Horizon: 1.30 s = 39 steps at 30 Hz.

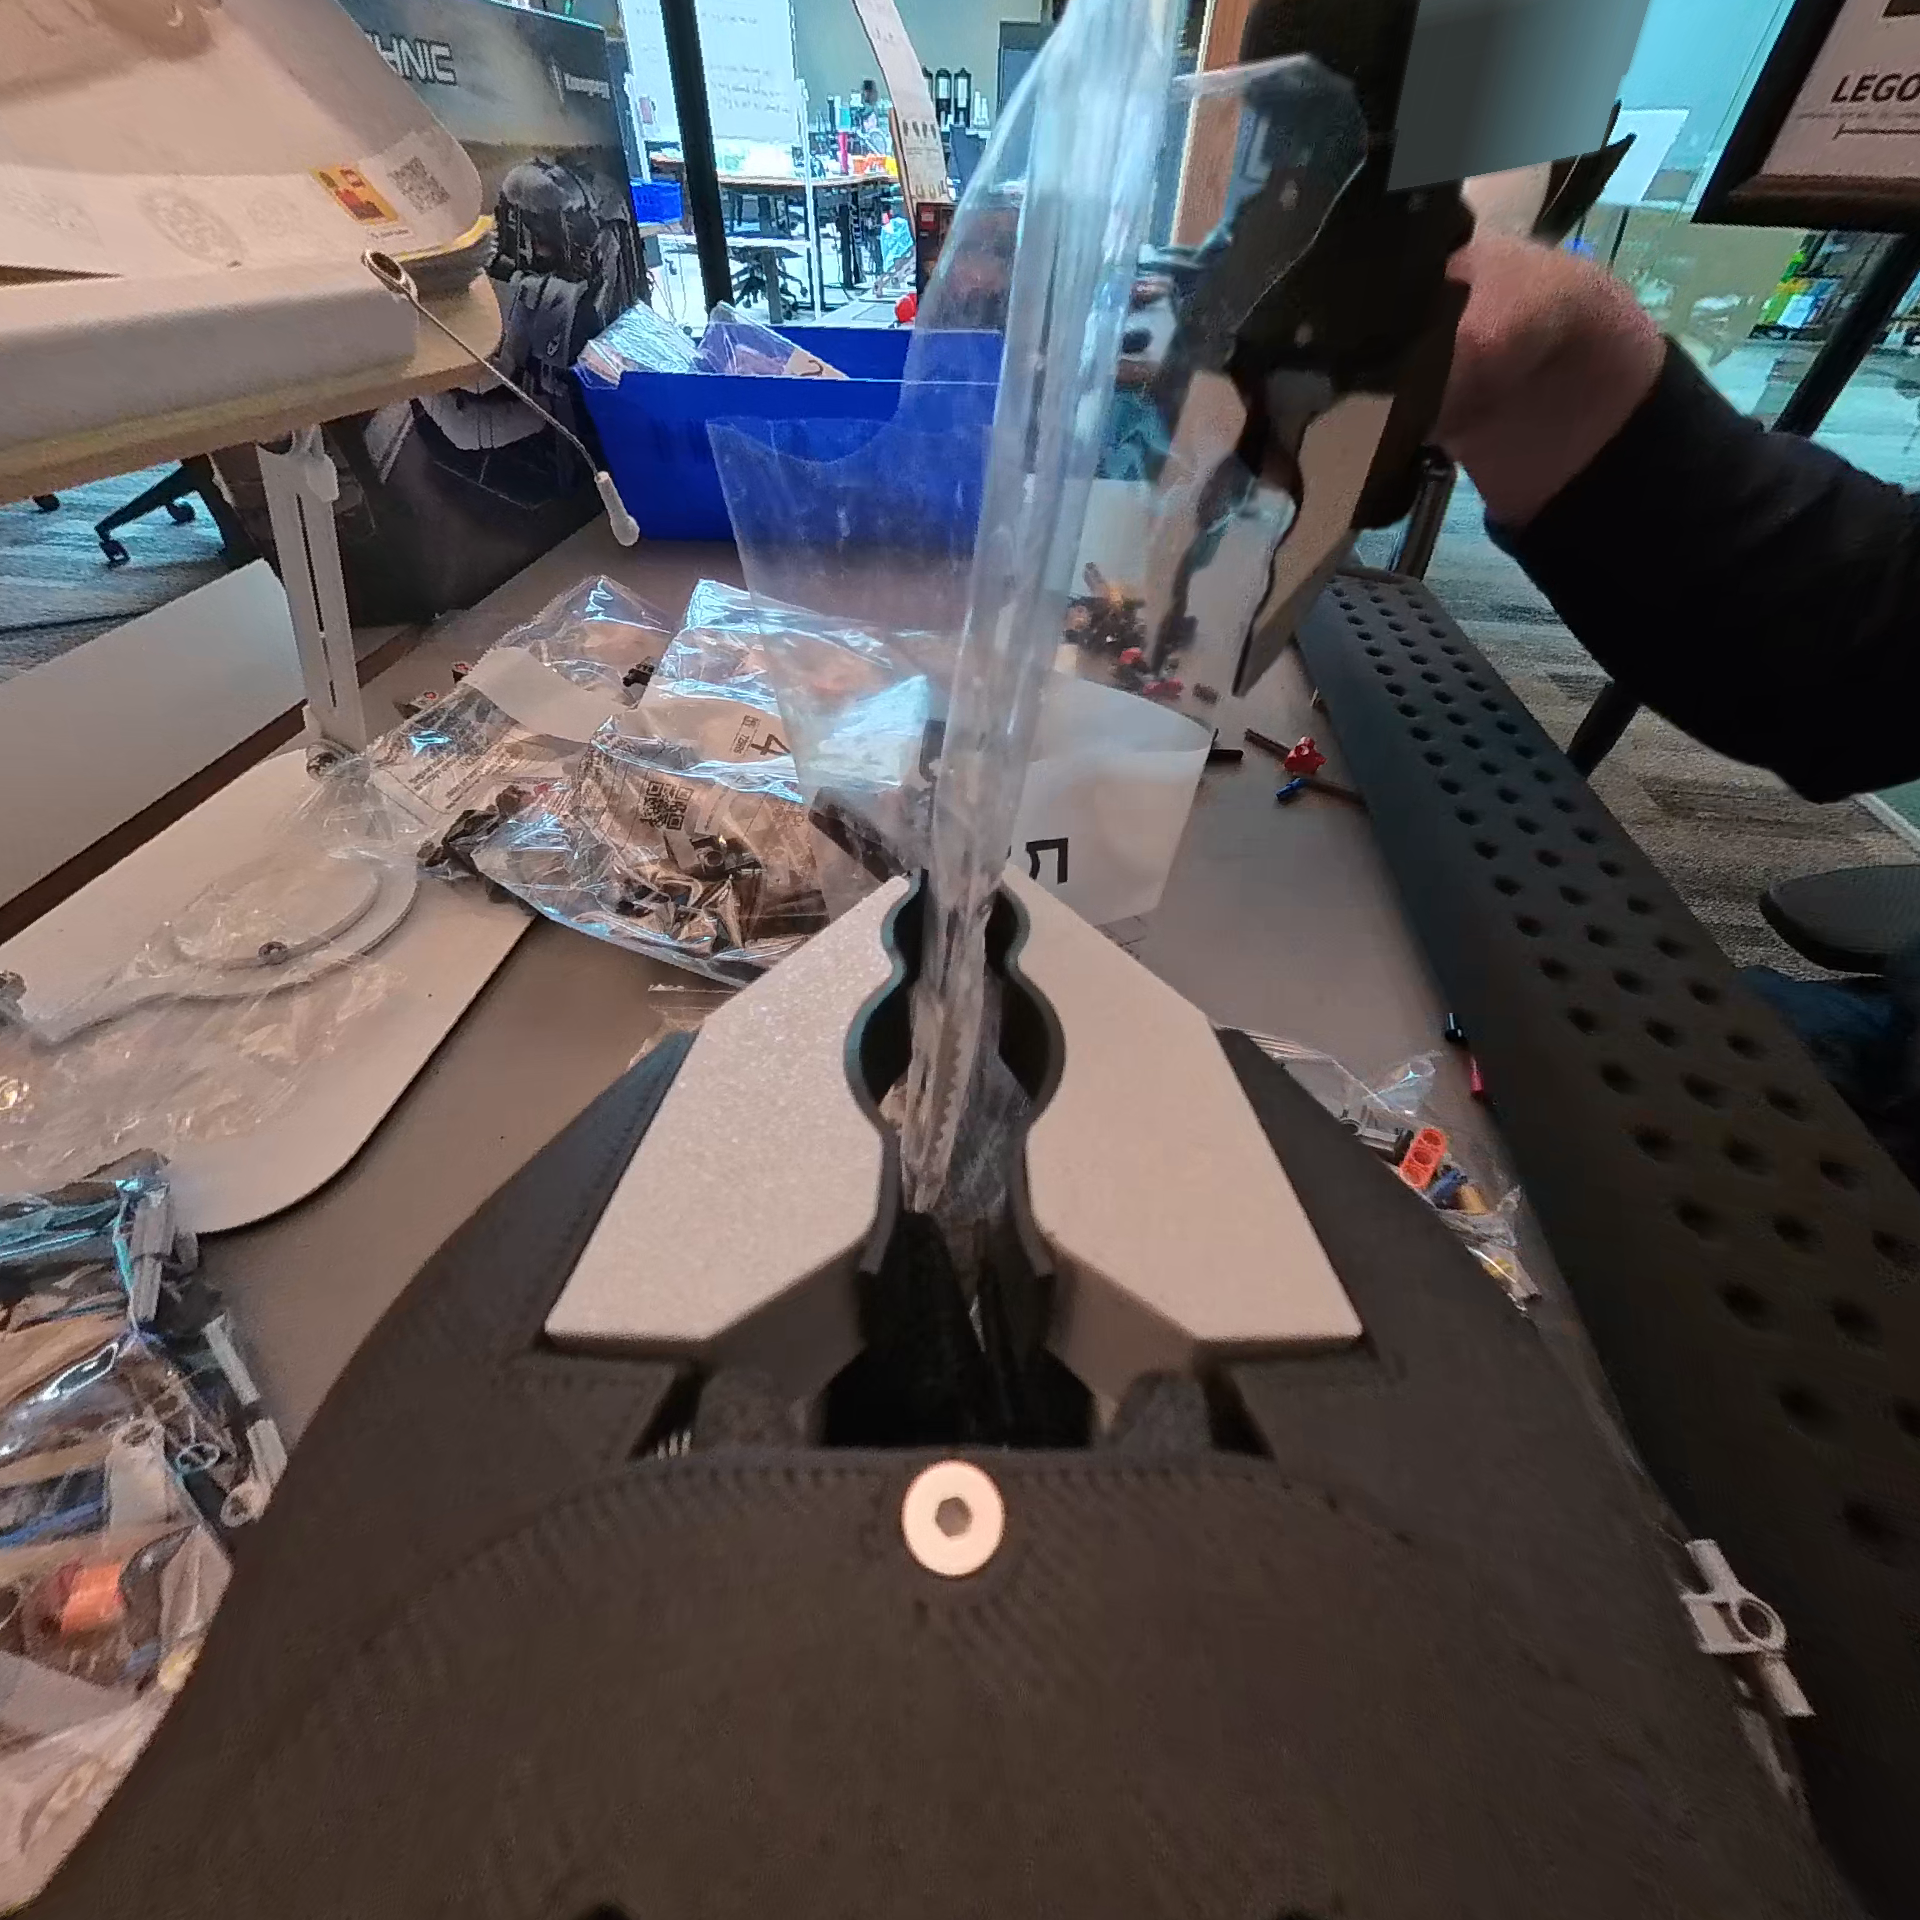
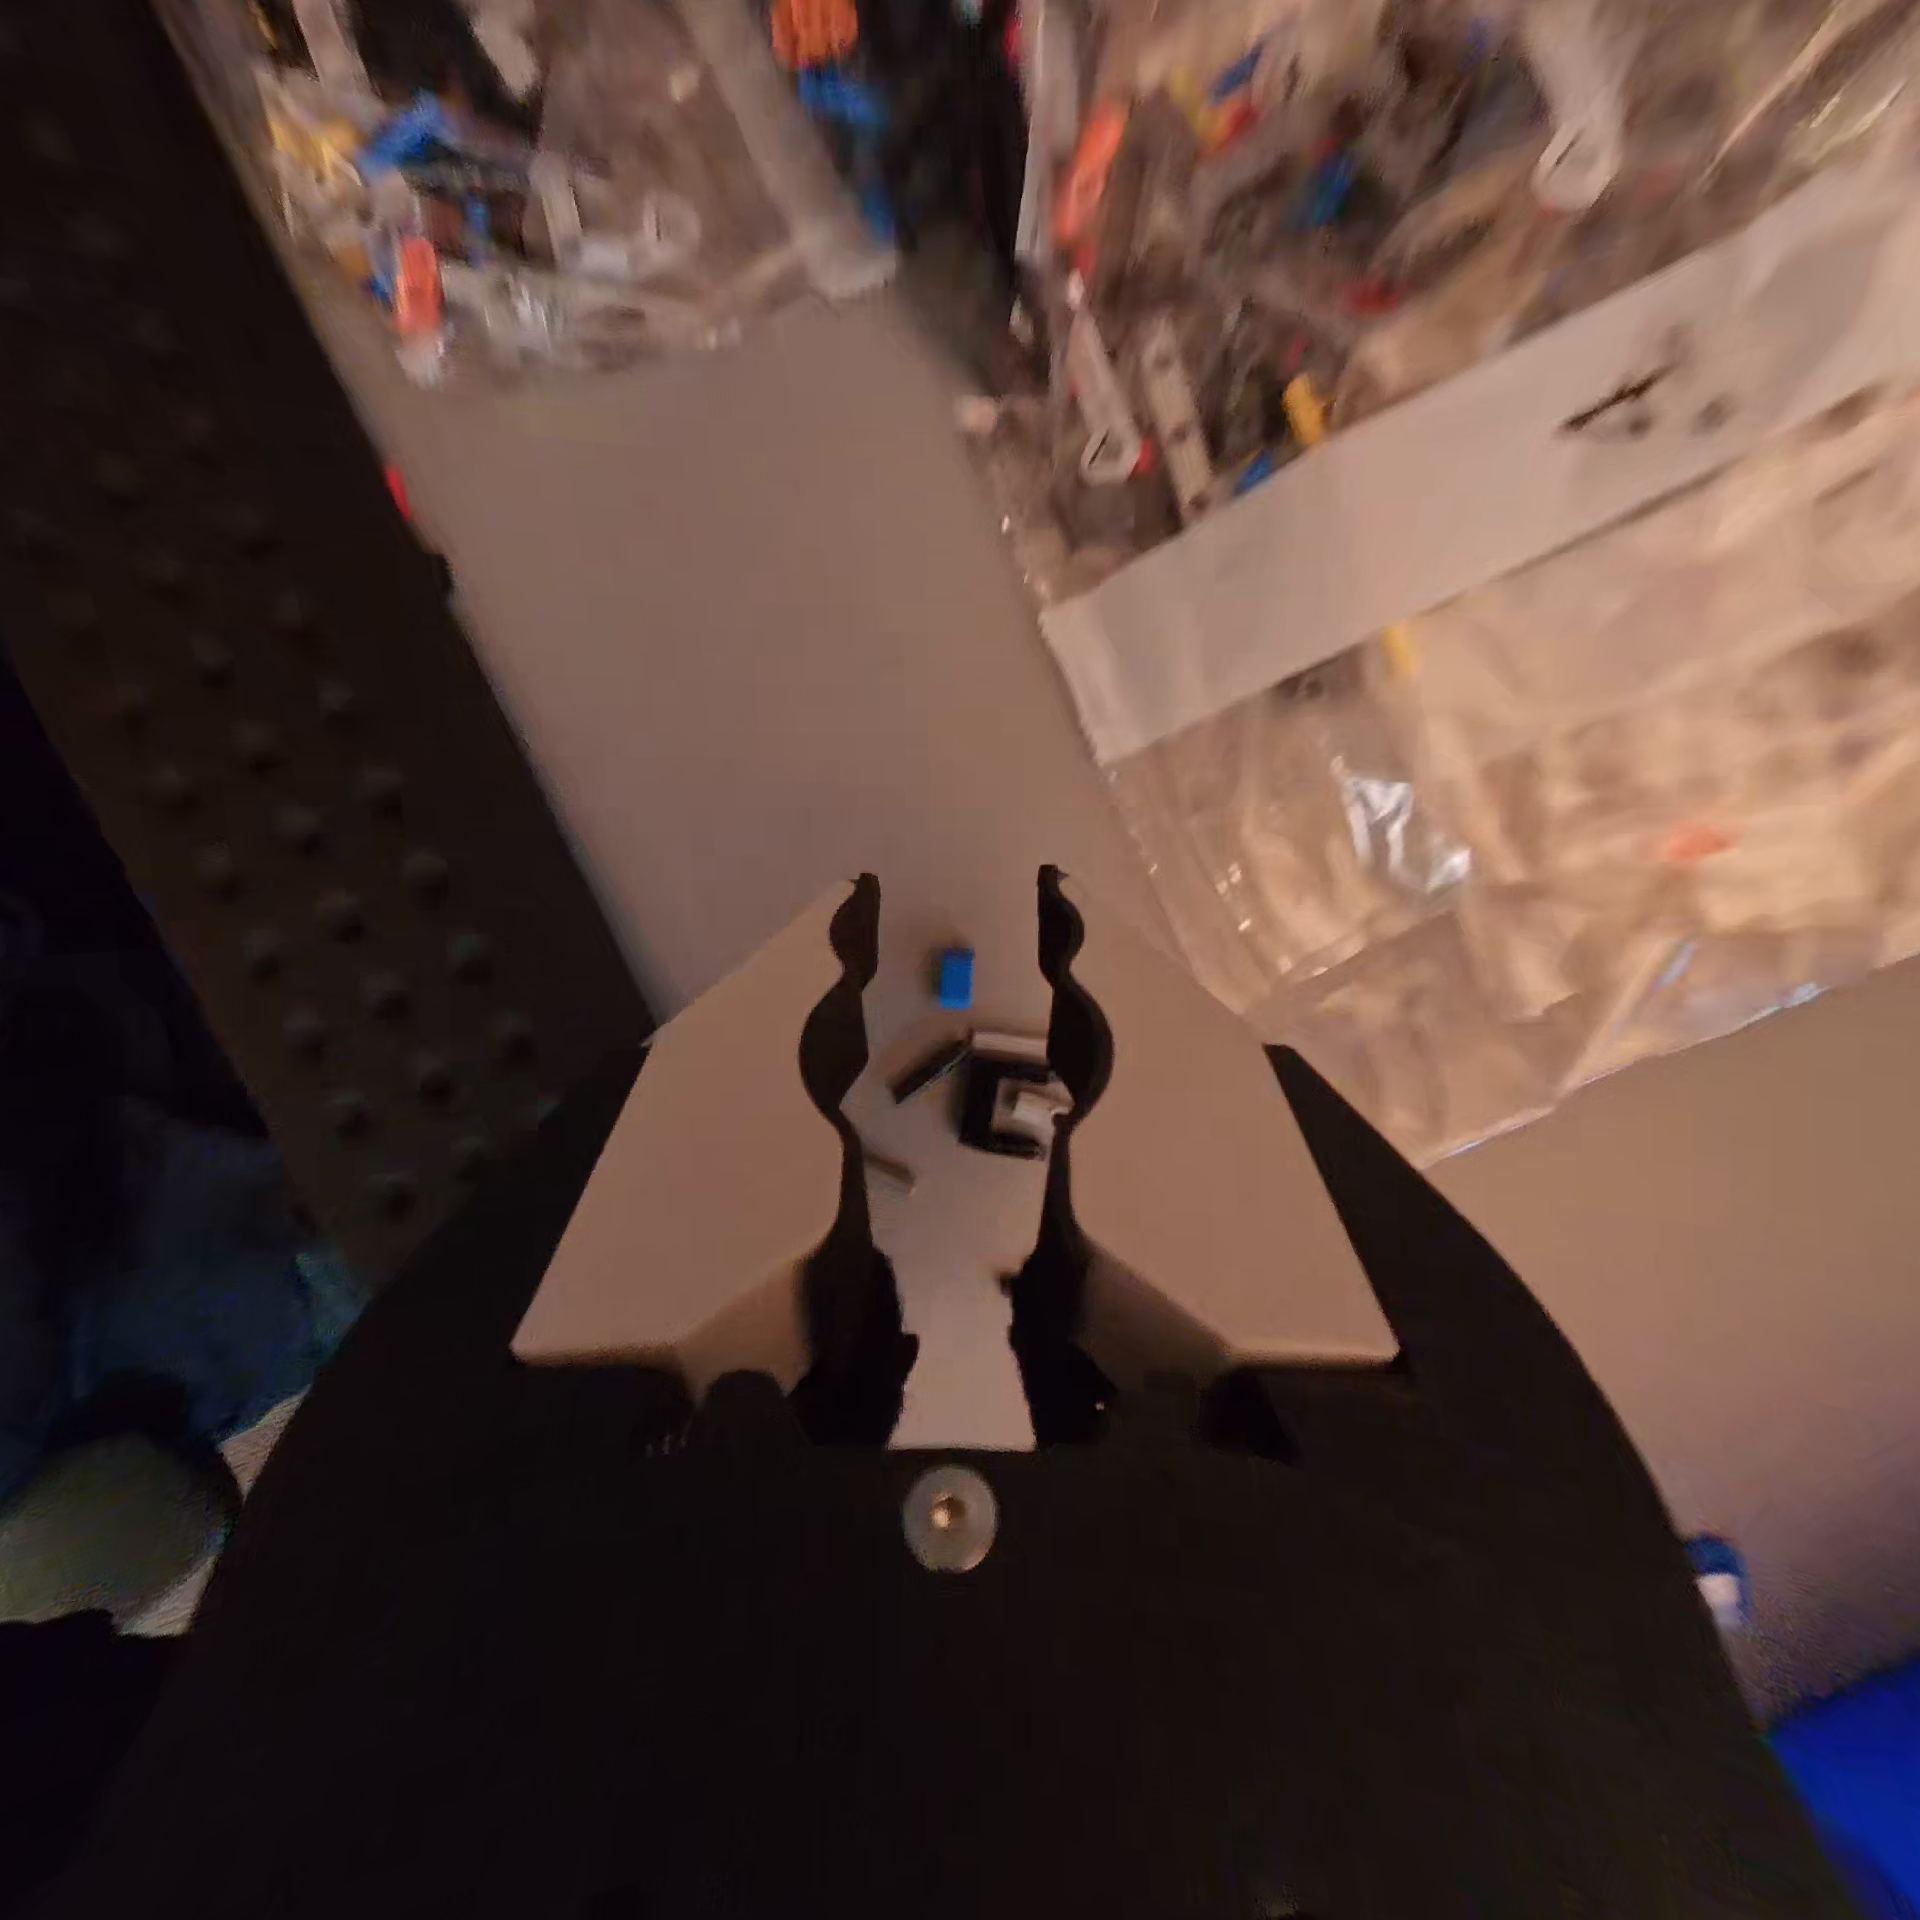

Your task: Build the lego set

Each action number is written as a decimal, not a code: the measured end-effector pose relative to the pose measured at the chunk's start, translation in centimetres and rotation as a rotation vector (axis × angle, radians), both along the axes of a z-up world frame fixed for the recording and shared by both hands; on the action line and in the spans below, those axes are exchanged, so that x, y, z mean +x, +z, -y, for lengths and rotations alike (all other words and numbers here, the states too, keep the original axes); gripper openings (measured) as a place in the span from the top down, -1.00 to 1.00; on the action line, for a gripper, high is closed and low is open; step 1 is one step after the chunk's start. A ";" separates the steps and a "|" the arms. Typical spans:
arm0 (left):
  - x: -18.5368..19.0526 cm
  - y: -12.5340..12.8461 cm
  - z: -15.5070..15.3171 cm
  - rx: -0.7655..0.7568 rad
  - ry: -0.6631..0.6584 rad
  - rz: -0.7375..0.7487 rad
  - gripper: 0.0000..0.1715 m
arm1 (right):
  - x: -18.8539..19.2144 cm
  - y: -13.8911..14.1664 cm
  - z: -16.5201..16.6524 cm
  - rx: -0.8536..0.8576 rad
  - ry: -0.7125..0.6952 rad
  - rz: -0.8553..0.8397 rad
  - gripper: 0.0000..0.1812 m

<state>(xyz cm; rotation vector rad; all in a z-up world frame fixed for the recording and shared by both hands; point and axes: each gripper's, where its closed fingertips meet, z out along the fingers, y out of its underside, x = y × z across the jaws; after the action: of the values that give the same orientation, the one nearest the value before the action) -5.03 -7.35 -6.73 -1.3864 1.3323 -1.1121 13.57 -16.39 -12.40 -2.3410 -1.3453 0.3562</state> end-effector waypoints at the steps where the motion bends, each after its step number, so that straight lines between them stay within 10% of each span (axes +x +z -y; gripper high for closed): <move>1: 0.0 0.0 0.0 -0.001 0.001 -0.001 0.89 | 0.4 -1.0 0.5 -0.025 -0.009 0.009 0.69; 9: 0.0 -0.2 -0.1 -0.004 0.005 -0.007 0.89 | 2.3 -5.0 1.0 -0.083 -0.034 0.127 0.95; 22: 0.1 -0.3 0.0 -0.006 -0.004 -0.008 0.89 | -10.5 11.6 -6.8 0.378 0.074 -0.278 0.94; 29: 0.2 -0.3 0.1 -0.007 -0.012 -0.008 0.89 | -15.1 11.8 -9.1 0.363 0.123 -0.261 0.85; 39: 0.2 -0.3 0.1 -0.007 -0.012 -0.006 0.89 | -5.6 9.4 -6.3 0.278 -0.008 -0.157 0.69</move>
<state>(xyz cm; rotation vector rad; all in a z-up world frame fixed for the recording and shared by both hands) -4.87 -7.47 -7.01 -1.3894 1.3434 -1.1228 8.01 -10.09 -3.04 -2.0456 -1.2255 0.3209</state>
